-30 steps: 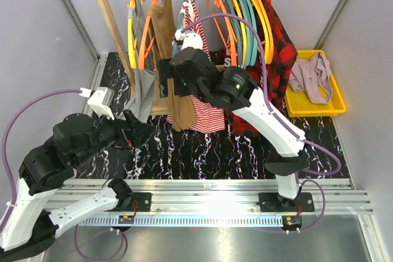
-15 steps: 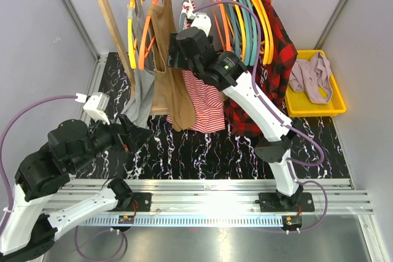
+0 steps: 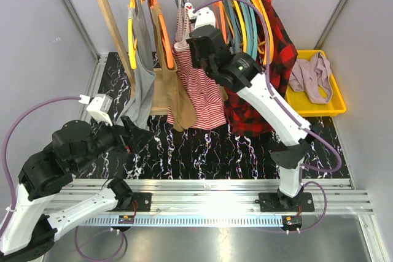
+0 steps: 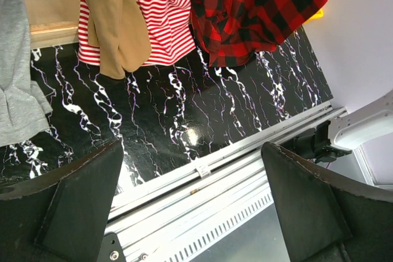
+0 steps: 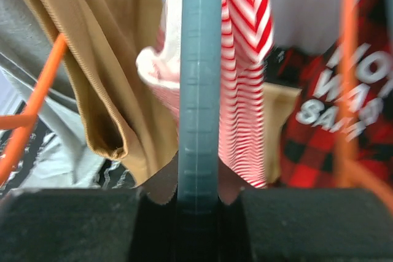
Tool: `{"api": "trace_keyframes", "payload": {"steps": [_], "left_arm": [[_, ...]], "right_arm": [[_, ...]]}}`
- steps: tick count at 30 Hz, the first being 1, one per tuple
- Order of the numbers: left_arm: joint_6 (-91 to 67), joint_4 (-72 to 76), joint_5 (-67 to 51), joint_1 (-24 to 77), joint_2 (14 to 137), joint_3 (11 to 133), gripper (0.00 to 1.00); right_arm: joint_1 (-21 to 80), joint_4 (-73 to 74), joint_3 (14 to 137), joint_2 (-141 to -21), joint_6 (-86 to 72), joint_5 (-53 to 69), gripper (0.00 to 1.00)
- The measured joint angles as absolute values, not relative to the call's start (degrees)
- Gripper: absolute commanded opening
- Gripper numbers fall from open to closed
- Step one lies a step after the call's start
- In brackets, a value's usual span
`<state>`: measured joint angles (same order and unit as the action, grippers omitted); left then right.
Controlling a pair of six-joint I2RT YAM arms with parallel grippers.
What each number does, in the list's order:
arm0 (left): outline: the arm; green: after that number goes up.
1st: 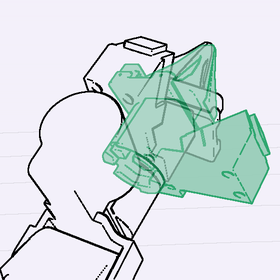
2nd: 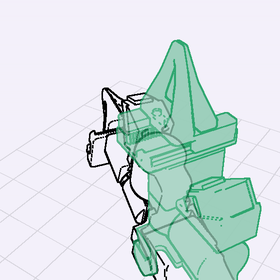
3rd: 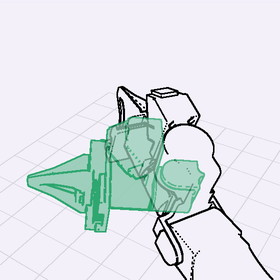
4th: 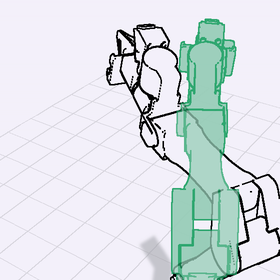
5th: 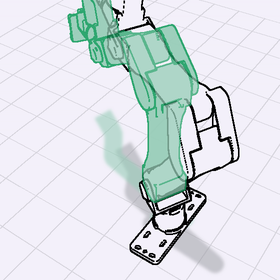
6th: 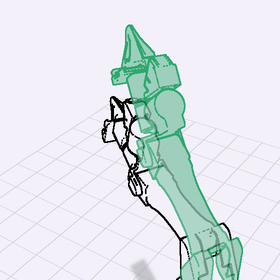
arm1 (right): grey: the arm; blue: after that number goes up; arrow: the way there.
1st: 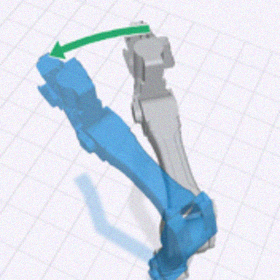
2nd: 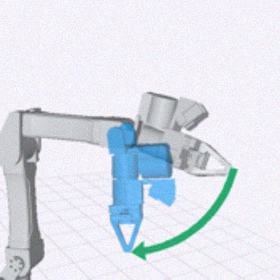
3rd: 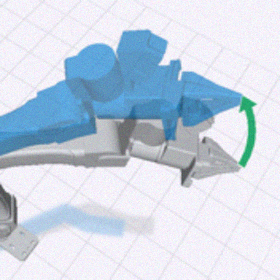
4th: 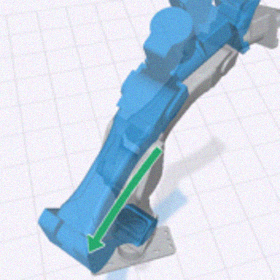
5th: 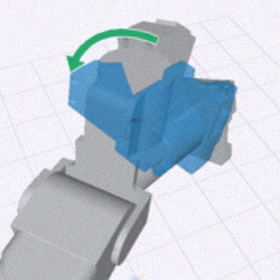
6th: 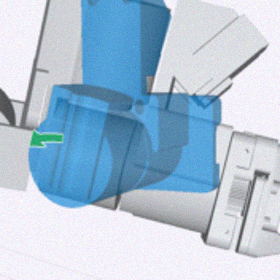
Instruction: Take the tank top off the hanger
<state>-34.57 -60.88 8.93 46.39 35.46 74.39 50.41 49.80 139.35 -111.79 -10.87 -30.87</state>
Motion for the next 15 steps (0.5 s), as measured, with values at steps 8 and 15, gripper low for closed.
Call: {"api": "trace_keyframes", "payload": {"steps": [8, 15], "left_arm": [[-34.6, -60.2, 8.8, 46.4, 35.4, 73.6, 0.99], [-34.6, -60.0, 8.8, 46.4, 35.4, 73.6, 0.99]], "right_arm": [[49.5, 45.3, 135.9, -105.4, -1.5, -30.4, 0.0], [49.4, 42.5, 131.3, -101.9, 1.2, -30.3, 0.0]]}}
